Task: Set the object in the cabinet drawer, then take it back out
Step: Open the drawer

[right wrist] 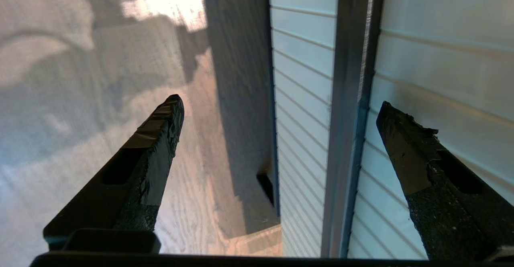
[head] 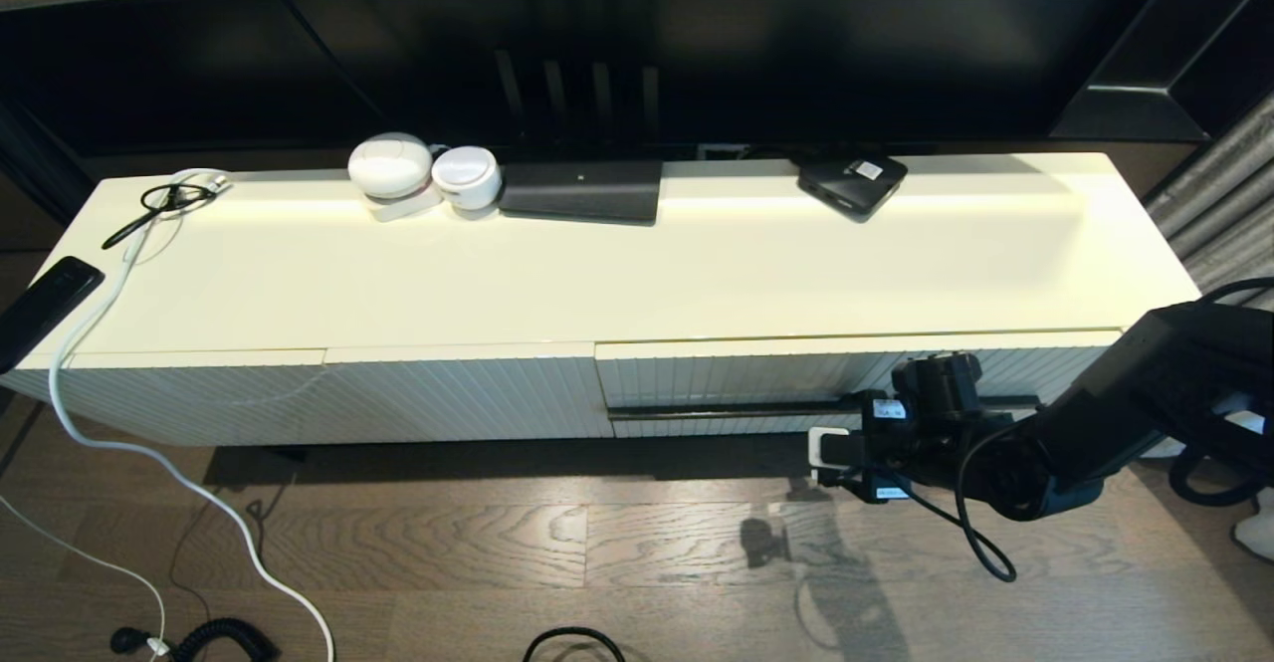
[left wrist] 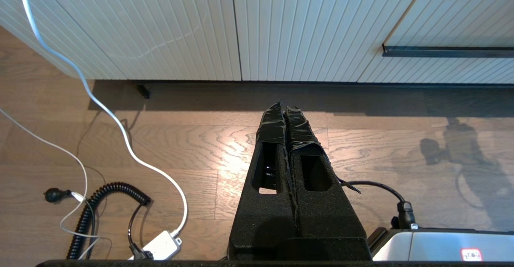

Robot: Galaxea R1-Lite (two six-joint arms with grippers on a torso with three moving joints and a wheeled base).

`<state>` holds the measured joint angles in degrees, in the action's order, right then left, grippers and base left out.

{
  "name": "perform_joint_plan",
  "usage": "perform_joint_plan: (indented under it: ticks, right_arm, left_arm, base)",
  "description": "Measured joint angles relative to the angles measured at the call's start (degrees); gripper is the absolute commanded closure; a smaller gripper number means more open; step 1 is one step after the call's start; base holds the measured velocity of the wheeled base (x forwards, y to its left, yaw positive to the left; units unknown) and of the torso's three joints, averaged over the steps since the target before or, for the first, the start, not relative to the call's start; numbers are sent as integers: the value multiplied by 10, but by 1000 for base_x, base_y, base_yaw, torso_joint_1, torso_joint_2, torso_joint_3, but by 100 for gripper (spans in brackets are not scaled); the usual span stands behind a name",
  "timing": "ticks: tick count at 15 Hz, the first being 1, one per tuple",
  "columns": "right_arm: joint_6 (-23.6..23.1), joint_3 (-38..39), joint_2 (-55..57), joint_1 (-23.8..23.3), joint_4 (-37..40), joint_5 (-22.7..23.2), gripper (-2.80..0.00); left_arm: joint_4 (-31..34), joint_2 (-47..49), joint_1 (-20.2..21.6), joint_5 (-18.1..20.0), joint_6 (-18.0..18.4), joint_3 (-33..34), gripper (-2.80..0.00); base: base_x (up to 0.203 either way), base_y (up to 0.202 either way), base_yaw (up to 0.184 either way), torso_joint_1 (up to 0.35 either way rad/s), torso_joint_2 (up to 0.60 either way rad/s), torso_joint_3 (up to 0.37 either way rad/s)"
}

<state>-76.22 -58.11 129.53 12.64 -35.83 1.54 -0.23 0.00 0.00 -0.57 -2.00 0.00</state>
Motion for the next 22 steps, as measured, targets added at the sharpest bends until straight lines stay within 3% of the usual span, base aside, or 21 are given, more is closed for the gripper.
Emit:
perform_joint_plan:
  ticks: [15,22]
  right_arm:
    - [-1,2,23,-3,-2,-2,-280]
    - [1,58,23,-2,-22,-3,-280]
  left_arm:
    - [0,0,0,0,0,0,0]
    - [0,0,0,0,0,0,0]
  base:
    - [0,0,0,0,0,0]
    - [0,0,0,0,0,0]
